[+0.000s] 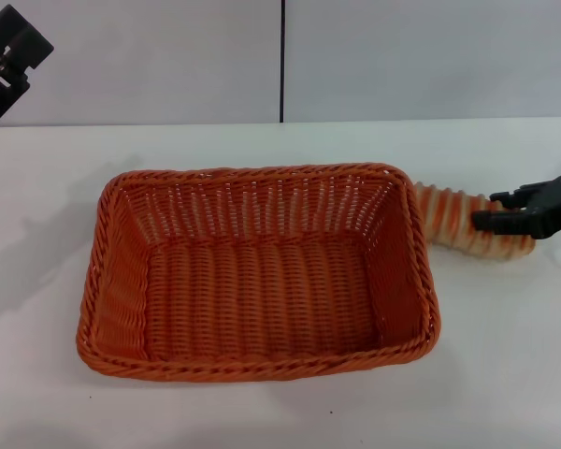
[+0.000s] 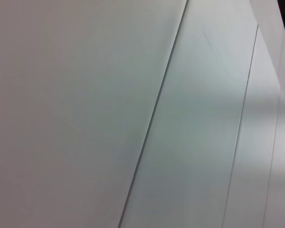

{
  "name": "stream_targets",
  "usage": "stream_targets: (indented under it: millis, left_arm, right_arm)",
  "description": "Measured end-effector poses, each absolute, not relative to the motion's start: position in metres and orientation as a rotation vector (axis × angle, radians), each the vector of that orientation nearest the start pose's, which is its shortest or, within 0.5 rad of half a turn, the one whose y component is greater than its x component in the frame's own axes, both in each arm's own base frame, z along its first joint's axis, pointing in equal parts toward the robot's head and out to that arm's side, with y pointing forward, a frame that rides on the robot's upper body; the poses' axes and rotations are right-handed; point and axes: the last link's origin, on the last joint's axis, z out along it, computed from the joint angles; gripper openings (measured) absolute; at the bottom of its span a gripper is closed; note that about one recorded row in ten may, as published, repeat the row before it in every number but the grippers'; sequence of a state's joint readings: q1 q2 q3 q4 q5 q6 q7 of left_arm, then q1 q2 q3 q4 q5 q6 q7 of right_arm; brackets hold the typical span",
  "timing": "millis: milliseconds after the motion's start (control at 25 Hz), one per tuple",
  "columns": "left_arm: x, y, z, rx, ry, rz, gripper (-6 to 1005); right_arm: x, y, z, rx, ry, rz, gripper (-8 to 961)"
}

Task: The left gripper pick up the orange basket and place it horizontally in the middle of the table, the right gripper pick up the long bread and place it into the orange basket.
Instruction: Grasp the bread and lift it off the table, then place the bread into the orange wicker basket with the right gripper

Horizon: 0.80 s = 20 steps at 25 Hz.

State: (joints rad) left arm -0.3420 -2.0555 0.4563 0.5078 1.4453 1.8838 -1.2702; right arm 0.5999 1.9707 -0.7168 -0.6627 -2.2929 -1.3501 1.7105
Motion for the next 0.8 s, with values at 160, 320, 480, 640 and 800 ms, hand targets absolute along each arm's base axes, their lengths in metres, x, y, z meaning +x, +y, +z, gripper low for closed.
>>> stream_targets:
  millis: [160,320,480,640,800]
  left_arm:
    - [-0.283,0.276,0.081,-2.08,-0.517,-1.5,563]
    - [-0.283,0.276,0.082,-2.088,-0.518,-1.496,562]
    - [-0.283,0.276,0.082,-2.089,-0.519,-1.498,562]
    - [-0.283,0.276,0.082,-2.091,-0.523,-1.501,562]
    - [-0.283,0.275,0.081,-2.094,-0.53,-1.503,562]
  right_arm:
    - [0.312,0.364,0.044,-2.531,0.977,0.206,450]
    - [0.32,0.368,0.072,-2.342,1.016,0.337,408]
    - [0.313,0.37,0.094,-2.244,0.978,0.483,391]
    - [0.279,0.361,0.117,-2.243,0.843,0.781,374]
    - [0.252,0.354,0.121,-2.314,0.744,0.965,357]
